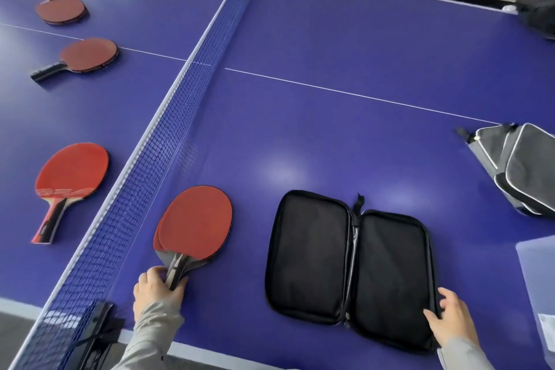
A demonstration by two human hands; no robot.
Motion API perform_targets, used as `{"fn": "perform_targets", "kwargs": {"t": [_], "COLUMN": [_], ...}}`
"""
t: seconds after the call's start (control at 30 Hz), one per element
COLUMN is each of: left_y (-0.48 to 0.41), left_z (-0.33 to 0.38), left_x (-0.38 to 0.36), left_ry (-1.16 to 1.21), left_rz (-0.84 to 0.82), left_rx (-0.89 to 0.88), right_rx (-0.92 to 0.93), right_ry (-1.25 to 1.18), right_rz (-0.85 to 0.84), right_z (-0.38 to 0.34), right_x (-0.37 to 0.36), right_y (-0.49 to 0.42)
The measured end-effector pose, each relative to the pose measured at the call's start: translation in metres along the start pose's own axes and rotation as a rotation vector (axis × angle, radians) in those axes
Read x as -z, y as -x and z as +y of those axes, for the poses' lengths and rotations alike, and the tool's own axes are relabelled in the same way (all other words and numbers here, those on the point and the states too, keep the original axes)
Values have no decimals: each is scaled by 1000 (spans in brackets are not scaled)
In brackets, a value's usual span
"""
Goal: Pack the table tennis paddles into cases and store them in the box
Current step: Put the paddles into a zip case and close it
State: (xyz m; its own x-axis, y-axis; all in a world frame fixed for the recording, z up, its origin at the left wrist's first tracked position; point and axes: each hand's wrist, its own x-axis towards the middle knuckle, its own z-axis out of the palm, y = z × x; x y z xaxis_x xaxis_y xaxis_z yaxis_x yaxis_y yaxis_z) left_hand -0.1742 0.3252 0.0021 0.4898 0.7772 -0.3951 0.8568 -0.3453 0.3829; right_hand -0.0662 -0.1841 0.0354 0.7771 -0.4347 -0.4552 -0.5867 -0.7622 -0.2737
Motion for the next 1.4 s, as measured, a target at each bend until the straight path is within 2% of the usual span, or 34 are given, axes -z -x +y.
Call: {"fn": "perform_targets", "kwargs": {"t": [0.27, 0.4, 0.67, 0.8, 1.07, 1.4], "left_y": [-13, -9, 25, 57, 167, 288], "left_z": [-11, -6, 19, 36, 111, 192], "left_x": [4, 4, 10, 0, -76, -184], "left_ry": [37, -4, 58, 95, 257, 297], "left_rz": [-63, -79, 3, 8, -20, -89], "left_rx": [-67, -49, -18, -25, -98, -174], "right_rx": [-7, 52, 141, 242, 433, 575], "right_ry": [4, 113, 184, 255, 272, 230], "right_rz": [-7, -33, -112, -120, -151, -156], "right_z": [-1, 3, 15, 26, 48, 66], "right_x": [-2, 1, 6, 10, 14, 9], "right_y": [6, 10, 5, 1, -10, -26]}}
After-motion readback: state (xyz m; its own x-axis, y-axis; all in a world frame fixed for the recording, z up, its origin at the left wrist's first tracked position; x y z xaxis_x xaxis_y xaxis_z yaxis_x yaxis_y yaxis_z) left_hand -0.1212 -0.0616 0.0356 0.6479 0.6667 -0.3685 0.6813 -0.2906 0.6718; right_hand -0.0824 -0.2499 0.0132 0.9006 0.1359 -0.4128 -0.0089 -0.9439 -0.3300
